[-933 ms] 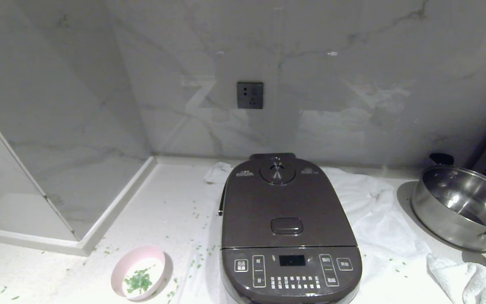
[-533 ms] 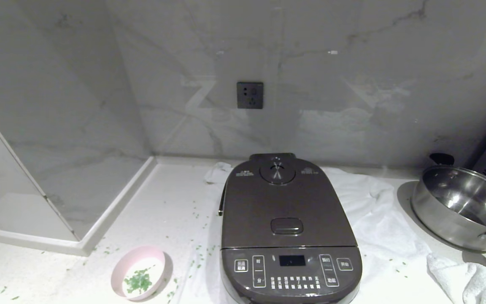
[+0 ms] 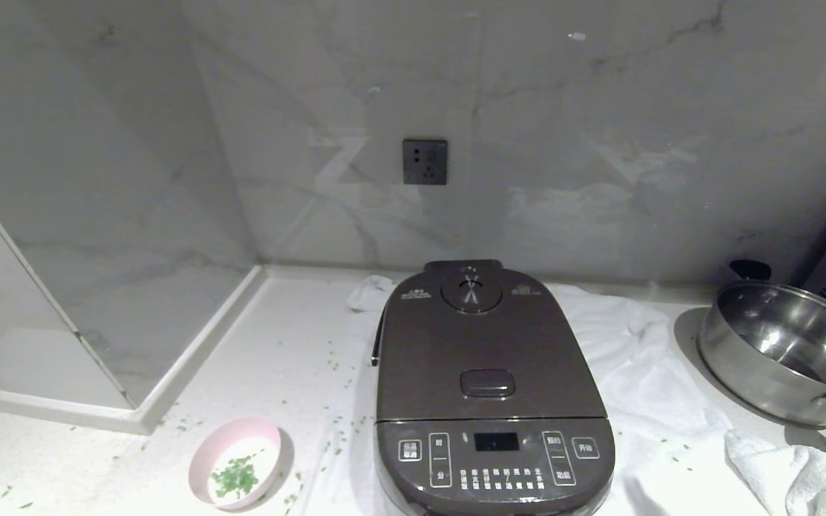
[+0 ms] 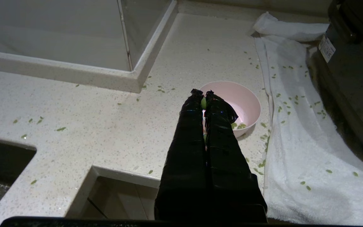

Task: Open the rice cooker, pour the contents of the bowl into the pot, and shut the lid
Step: Open the rice cooker

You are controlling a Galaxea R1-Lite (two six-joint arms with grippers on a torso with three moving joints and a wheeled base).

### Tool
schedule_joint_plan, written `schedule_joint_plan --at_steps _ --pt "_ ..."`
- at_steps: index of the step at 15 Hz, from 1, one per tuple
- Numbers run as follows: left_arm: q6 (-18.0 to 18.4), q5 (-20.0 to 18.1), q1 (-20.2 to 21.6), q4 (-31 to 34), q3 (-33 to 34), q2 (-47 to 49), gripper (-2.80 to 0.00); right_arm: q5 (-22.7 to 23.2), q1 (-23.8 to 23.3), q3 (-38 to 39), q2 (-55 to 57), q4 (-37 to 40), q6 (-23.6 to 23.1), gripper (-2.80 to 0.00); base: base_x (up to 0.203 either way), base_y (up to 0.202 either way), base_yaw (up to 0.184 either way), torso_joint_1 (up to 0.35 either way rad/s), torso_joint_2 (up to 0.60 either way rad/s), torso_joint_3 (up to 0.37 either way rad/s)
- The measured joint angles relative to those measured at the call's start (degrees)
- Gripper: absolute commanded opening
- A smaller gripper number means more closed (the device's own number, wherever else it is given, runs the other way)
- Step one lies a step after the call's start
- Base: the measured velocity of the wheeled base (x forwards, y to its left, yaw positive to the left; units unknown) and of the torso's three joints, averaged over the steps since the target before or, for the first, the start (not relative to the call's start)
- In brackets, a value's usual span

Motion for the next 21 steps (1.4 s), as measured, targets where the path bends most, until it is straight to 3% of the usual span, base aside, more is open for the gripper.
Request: schedule_joint_plan --at_steps 3,6,8,11,14,17,21 --pt "0.0 0.0 0.0 0.0 0.0 0.0 -2.8 0.4 8.2 -11.3 16.7 0.4 5.4 -2.8 0.0 0.0 0.0 0.0 0.0 0.0" --pt "0.0 0.0 0.0 0.0 0.0 0.0 -2.8 -3.5 23.8 -19.5 32.5 0.8 12.6 -2.8 0.0 0.0 0.0 0.0 0.0 0.0" --pt "0.0 0.0 0.0 0.0 0.0 0.0 -2.8 -4.7 31.2 -23.6 40.5 1.0 17.5 -2.8 0.0 0.0 0.0 0.0 0.0 0.0" --pt "0.0 0.0 0.0 0.0 0.0 0.0 -2.8 0.5 38.6 -26.5 47.7 3.8 22.8 -2.8 0.0 0.0 0.0 0.0 0.0 0.0" --pt "0.0 0.0 0.0 0.0 0.0 0.0 -2.8 3.5 40.2 -27.0 51.0 4.7 23.9 -2.8 0.0 0.0 0.0 0.0 0.0 0.0" --pt "0.0 0.0 0.0 0.0 0.0 0.0 -2.8 9.7 39.9 -26.8 53.3 4.8 26.9 -2.8 0.0 0.0 0.0 0.0 0.0 0.0" --pt "0.0 0.0 0.0 0.0 0.0 0.0 -2.8 10.1 37.2 -26.2 56.6 4.5 25.6 -2.8 0.0 0.0 0.0 0.0 0.0 0.0"
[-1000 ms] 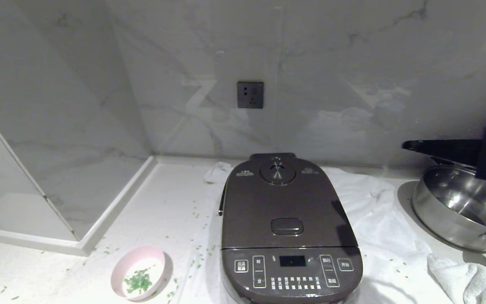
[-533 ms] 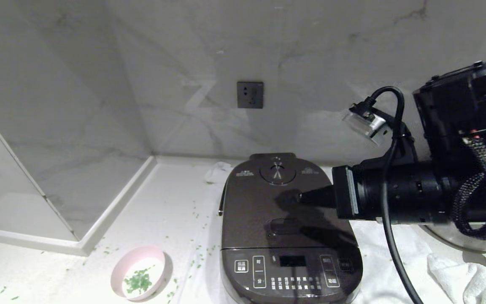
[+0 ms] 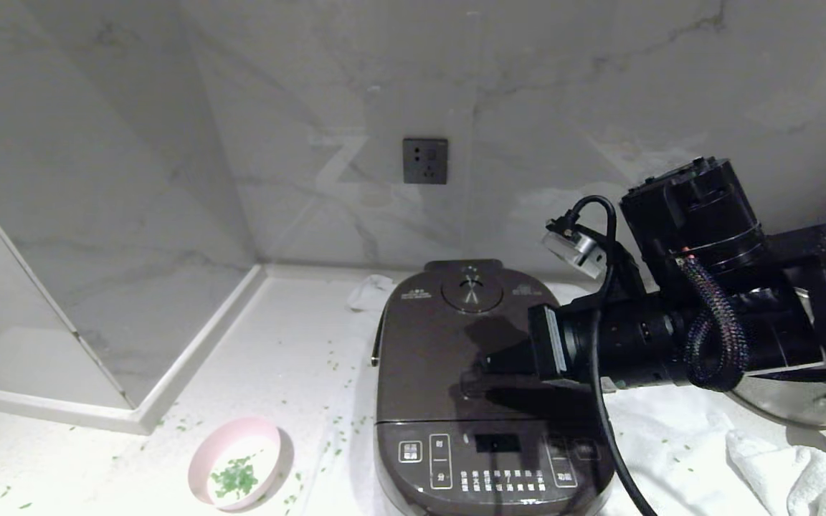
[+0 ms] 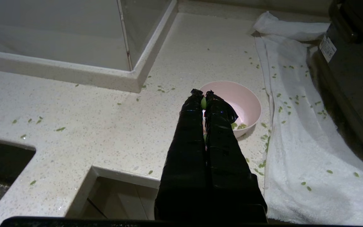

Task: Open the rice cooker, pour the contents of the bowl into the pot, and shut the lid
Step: Open the rice cooker

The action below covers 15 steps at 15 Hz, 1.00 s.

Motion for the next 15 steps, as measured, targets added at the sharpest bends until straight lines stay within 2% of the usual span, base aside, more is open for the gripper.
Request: schedule_joint_plan --at_steps 4,15 --pt "0.0 0.0 0.0 0.0 0.0 0.0 -2.8 0.1 -3.3 2.0 2.4 0.0 -3.8 -2.8 0.0 0.0 0.0 0.0 0.0 0.0" --pt "0.0 0.0 0.0 0.0 0.0 0.0 -2.8 1.1 -4.5 4.3 4.5 -4.1 -3.9 -2.8 0.0 0.0 0.0 0.0 0.0 0.0"
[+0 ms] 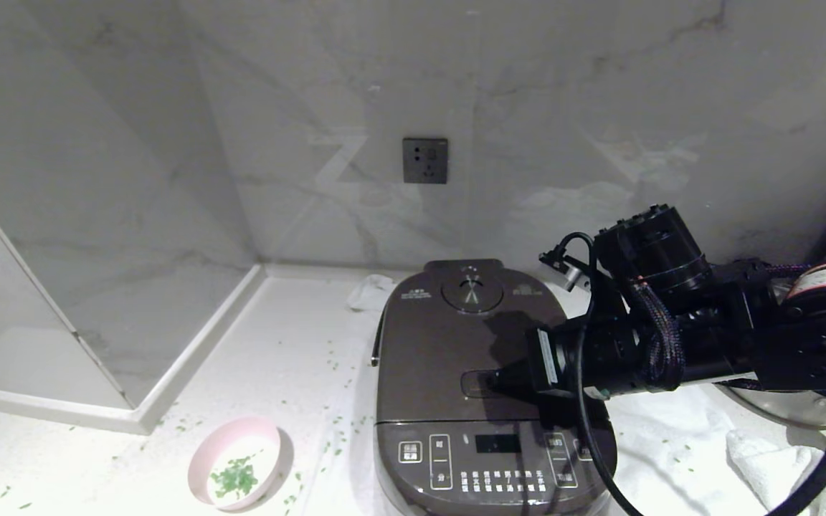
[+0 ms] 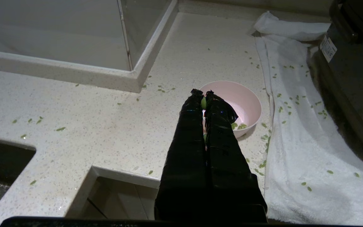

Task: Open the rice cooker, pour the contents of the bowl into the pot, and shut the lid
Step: Open the rice cooker

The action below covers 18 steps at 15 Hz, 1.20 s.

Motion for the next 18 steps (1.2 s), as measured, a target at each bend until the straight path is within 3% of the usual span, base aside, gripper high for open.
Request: schedule_joint_plan --at_steps 13,18 --pt "0.0 0.0 0.0 0.0 0.0 0.0 -2.8 2.0 -1.5 4.3 1.5 -6.1 -0.5 -2.8 0.0 0.0 0.0 0.0 0.0 0.0" --pt "0.0 0.0 0.0 0.0 0.0 0.0 -2.8 1.2 -1.7 2.1 0.0 -5.3 -0.6 -2.8 0.0 0.0 0.0 0.0 0.0 0.0"
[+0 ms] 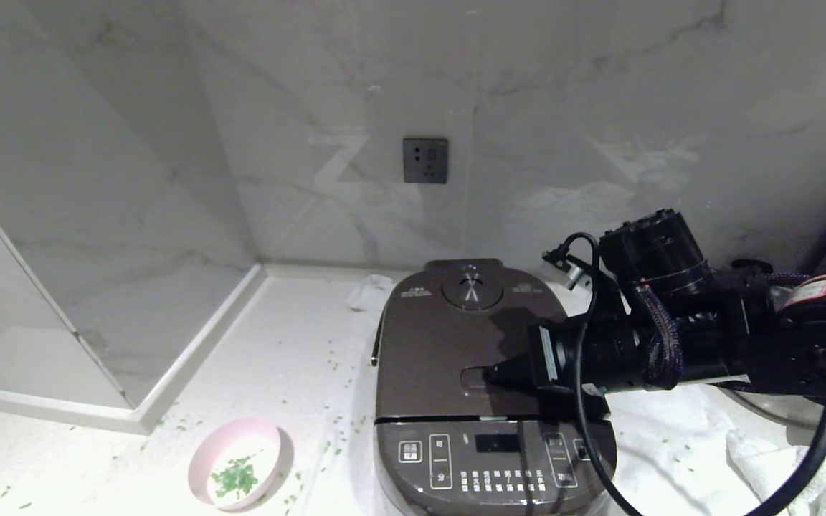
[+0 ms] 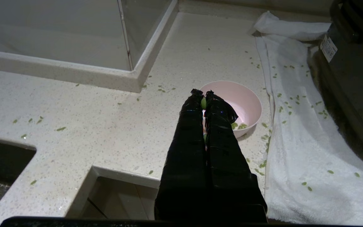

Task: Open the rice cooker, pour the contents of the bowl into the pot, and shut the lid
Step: Open the rice cooker

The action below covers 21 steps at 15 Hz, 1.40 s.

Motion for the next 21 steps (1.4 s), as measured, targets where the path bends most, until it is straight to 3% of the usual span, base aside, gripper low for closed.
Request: schedule_joint_plan --at_steps 3,8,11,16,19,21 --pt "0.0 0.0 0.0 0.0 0.0 0.0 -2.8 -2.3 -0.2 -5.2 -3.9 1.7 -2.1 -2.8 0.0 0.0 0.0 0.0 0.0 0.0" --pt "0.0 0.0 0.0 0.0 0.0 0.0 -2.8 -9.7 -0.2 -10.3 -9.0 3.2 -10.3 -2.8 0.0 0.0 0.0 0.0 0.0 0.0" --pt "0.0 0.0 0.0 0.0 0.0 0.0 -2.8 -17.4 -0.1 -10.5 -12.1 0.8 -17.8 -2.8 0.0 0.0 0.0 0.0 0.0 0.0" --pt "0.0 0.0 0.0 0.0 0.0 0.0 -2.8 -29.2 -1.1 -9.4 -20.3 0.0 -25.5 -2.8 0.0 0.0 0.0 0.0 0.0 0.0" --pt "0.0 0.0 0.0 0.0 0.0 0.0 -2.8 -34.2 -6.5 -8.6 -25.0 0.0 -31.3 -2.8 0.0 0.0 0.0 0.0 0.0 0.0" --pt "0.0 0.0 0.0 0.0 0.0 0.0 -2.8 -35.0 -12.2 -7.6 -28.0 -0.2 -35.8 -2.8 0.0 0.0 0.0 0.0 0.0 0.0"
